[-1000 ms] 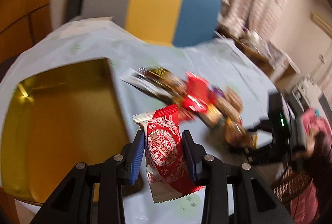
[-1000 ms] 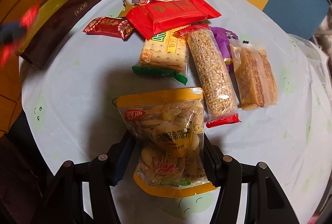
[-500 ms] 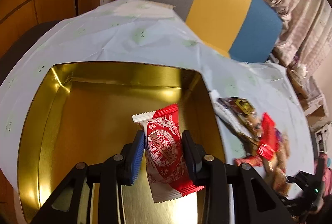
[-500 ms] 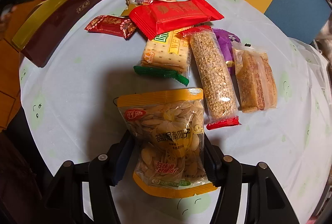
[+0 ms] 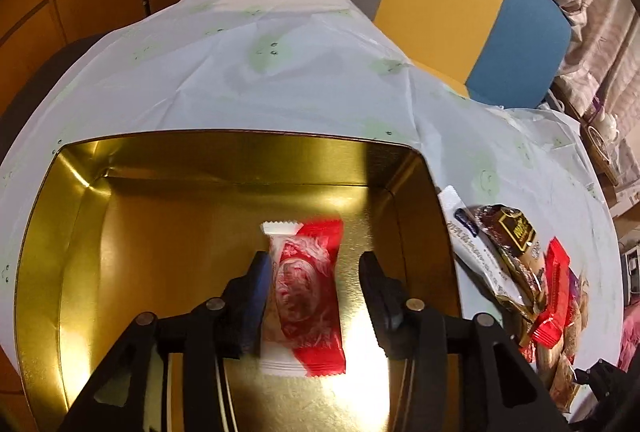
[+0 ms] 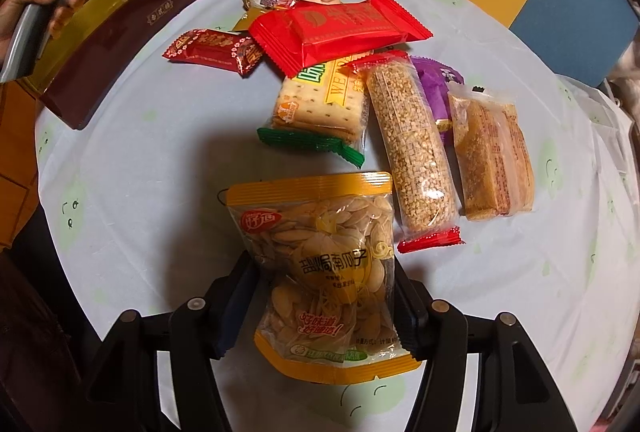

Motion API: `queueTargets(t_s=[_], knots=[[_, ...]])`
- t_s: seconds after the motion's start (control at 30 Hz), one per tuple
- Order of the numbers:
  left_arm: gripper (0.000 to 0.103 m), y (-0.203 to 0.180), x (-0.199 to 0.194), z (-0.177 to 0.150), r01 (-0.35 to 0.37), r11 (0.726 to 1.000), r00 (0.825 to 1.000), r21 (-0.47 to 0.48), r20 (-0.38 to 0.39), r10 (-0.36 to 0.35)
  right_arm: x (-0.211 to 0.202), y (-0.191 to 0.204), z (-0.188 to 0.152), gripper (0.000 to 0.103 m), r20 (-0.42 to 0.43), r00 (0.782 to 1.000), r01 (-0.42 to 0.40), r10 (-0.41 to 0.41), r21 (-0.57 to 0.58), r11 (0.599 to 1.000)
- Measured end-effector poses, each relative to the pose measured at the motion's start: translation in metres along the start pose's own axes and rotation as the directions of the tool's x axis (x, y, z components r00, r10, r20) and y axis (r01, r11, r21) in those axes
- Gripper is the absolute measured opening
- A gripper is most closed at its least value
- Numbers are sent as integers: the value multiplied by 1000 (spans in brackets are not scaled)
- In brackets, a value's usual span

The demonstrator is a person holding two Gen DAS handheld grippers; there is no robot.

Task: Organize snacks
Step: 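Carry the red-and-white wafer packet into the gold tray and open the left gripper, then carry the yellow-edged seed bag into the gold tray and open the right gripper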

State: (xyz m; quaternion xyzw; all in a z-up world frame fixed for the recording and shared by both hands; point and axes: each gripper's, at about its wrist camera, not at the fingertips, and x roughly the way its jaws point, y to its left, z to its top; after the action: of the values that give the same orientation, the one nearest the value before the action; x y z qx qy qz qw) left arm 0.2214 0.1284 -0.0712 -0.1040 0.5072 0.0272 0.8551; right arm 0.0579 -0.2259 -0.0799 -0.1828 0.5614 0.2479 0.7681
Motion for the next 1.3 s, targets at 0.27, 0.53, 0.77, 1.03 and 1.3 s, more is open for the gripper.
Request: queueTargets(t_s=[0.27, 0.53, 0.77, 1.03, 1.3], knots=[[59, 0, -43, -20, -17, 1000, 996, -13, 92, 18, 0, -1, 1, 62, 4, 1000, 6, -6, 5, 1000], [59, -9, -91, -63, -1, 999, 987, 53, 161, -7, 0, 1, -1, 62, 10, 1000, 19, -19, 5, 1000], [59, -5, -115, -105, 11, 997, 986, 80, 167, -24, -1, 2, 1, 62, -2, 1000, 31, -31, 25, 999], [59, 13, -125, -130, -18, 998, 985, 53, 174, 9, -2, 8, 8, 58, -45, 994, 105, -99, 150, 983], [59, 25, -133, -139, -23, 999, 979, 36, 204, 15, -7, 9, 5, 51, -9, 997, 74, -74, 290, 954]])
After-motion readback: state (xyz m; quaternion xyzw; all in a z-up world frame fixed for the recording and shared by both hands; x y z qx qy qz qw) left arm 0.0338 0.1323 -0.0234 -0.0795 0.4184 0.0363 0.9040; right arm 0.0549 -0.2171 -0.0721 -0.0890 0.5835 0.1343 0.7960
